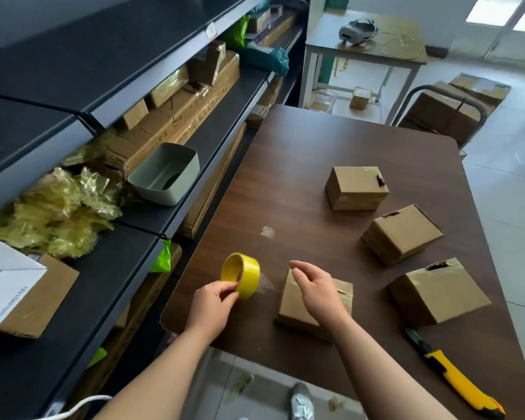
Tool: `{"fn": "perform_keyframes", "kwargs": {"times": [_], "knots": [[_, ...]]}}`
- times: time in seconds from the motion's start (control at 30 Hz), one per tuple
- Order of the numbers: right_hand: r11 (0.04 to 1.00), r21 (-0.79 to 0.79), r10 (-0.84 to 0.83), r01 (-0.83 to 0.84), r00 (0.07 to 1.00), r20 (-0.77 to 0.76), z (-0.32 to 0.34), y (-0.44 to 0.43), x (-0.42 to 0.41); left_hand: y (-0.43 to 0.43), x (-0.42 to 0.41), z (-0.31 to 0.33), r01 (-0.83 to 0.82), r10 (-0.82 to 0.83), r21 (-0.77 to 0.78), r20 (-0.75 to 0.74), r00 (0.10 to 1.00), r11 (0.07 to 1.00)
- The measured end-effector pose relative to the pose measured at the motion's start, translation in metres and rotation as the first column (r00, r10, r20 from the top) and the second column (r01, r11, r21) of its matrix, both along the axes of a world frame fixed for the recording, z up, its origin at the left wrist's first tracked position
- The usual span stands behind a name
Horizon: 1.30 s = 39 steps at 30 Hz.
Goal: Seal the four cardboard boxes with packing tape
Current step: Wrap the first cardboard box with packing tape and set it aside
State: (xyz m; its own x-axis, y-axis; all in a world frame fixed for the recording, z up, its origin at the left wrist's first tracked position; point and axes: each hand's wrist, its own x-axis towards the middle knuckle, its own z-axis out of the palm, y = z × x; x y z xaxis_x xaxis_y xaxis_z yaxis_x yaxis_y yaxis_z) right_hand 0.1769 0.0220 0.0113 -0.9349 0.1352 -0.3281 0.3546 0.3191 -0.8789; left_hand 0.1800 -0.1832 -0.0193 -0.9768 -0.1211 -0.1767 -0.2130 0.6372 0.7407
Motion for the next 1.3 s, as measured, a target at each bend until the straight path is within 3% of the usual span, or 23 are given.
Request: {"fn": "perform_keyframes", "kwargs": {"times": [0.07,0.17,0.23,0.33,0.47,0.53,0.63,0.83,0.93,1.03,1.1,1.13,1.2,1.23,1.3], "knots": [[0.999,-0.049,-0.013,0.014,0.999,0.032,0.003,-0.011,-0.002,0.005,0.002,0.013,0.003,0.003,0.156,-0.042,0.999,0.988],[0.978,-0.2,-0.041,0.055,0.997,0.072,0.008,-0.02,-0.004,0.018,0.001,0.034,-0.01,0.002,0.426,0.017,1.0,0.904],[0.968,-0.25,-0.011,0.024,0.999,0.054,0.015,-0.021,-0.003,0.025,0.0,0.049,-0.095,0.037,0.635,0.104,0.994,0.767],[0.97,-0.24,-0.031,0.035,0.999,0.022,0.029,-0.017,0.004,0.029,-0.005,0.067,-0.283,0.031,0.851,0.3,0.953,0.443],[0.965,-0.224,-0.147,0.138,0.989,-0.024,0.035,-0.005,0.012,0.023,-0.014,0.08,-0.48,-0.027,0.861,0.491,0.871,0.168],[0.941,-0.296,-0.176,0.164,0.984,-0.011,0.037,0.0,0.015,0.022,-0.017,0.083,-0.541,-0.069,0.84,0.543,0.837,0.049],[0.878,-0.463,-0.139,0.119,0.99,-0.009,0.042,0.003,0.02,0.023,-0.022,0.083,-0.585,-0.137,0.811,0.578,0.805,-0.018],[0.756,-0.653,-0.011,-0.052,0.996,-0.092,0.056,0.01,0.029,0.035,-0.022,0.087,-0.628,-0.218,0.778,0.615,0.757,0.014],[0.807,-0.568,0.092,-0.161,0.985,-0.148,0.066,0.014,0.035,0.04,-0.021,0.091,-0.656,-0.181,0.748,0.662,0.727,0.1],[0.887,-0.433,0.099,-0.161,0.982,-0.162,0.075,0.014,0.036,0.041,-0.018,0.09,-0.689,-0.222,0.704,0.709,0.67,0.17],[0.907,-0.401,0.069,-0.128,0.985,-0.159,0.078,0.017,0.037,0.044,-0.015,0.089,-0.628,-0.178,0.701,0.703,0.688,0.339],[0.916,-0.386,0.058,-0.112,0.987,-0.147,0.08,0.019,0.037,0.047,-0.013,0.089,-0.548,-0.11,0.699,0.657,0.745,0.46],[0.938,-0.335,0.046,-0.087,0.99,-0.13,0.081,0.021,0.037,0.05,-0.008,0.093,-0.331,0.075,0.652,0.388,0.919,0.682],[0.948,-0.307,0.048,-0.085,0.991,-0.125,0.082,0.022,0.037,0.049,-0.005,0.097,-0.2,0.099,0.635,0.19,0.977,0.746],[0.96,-0.263,0.06,-0.09,0.991,-0.121,0.082,0.023,0.037,0.047,0.0,0.108,0.091,-0.047,0.604,-0.088,0.995,0.792]]}}
